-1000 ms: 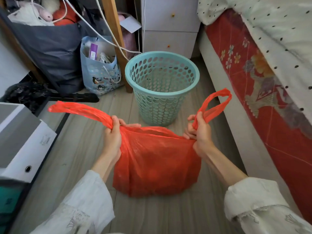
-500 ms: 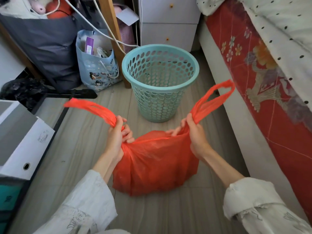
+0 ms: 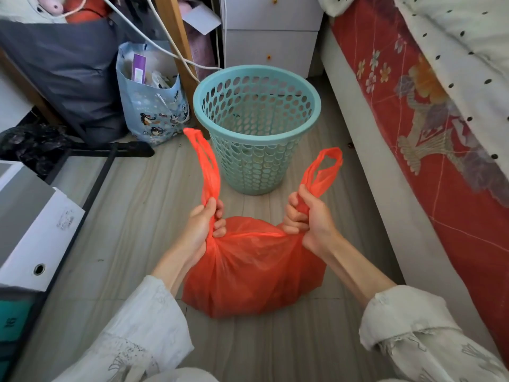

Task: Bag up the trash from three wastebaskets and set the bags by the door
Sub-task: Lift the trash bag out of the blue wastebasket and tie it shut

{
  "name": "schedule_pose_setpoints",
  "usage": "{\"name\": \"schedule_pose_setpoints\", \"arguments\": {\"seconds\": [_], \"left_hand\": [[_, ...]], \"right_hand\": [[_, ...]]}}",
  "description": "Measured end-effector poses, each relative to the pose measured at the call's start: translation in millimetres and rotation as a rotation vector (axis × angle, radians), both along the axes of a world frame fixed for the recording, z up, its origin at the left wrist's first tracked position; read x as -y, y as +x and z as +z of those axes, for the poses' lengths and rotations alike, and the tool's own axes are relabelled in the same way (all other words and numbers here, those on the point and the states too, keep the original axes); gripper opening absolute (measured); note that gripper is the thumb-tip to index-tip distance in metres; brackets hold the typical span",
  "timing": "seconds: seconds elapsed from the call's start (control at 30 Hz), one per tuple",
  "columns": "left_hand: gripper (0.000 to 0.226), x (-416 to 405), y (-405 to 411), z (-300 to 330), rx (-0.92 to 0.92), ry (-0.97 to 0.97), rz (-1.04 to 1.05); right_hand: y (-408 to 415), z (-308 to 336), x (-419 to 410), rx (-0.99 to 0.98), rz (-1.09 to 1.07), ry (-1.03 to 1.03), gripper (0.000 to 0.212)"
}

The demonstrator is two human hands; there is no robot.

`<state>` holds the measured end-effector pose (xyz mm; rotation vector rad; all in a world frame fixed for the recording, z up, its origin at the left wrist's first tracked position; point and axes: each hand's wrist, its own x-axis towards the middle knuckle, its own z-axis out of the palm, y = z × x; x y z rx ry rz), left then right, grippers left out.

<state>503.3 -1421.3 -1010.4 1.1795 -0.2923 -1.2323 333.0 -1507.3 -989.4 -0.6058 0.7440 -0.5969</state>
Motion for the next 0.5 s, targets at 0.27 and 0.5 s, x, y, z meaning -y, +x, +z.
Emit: {"name": "schedule_pose_setpoints", "arguments": {"seconds": [0.27,0.5], "left_hand": [[0.032,-4.6,-6.3,0.6,0.010,-0.005,0.013],[0.035,4.9,-11.5,4.2,-0.003,0.064,-0.108]], "right_hand": [[0.3,-7.9,-9.3,-0.170,0.143,0.017,0.029],[5.6,-14.1,-17.7,-0.448,0.137,-0.226,0.030]]}}
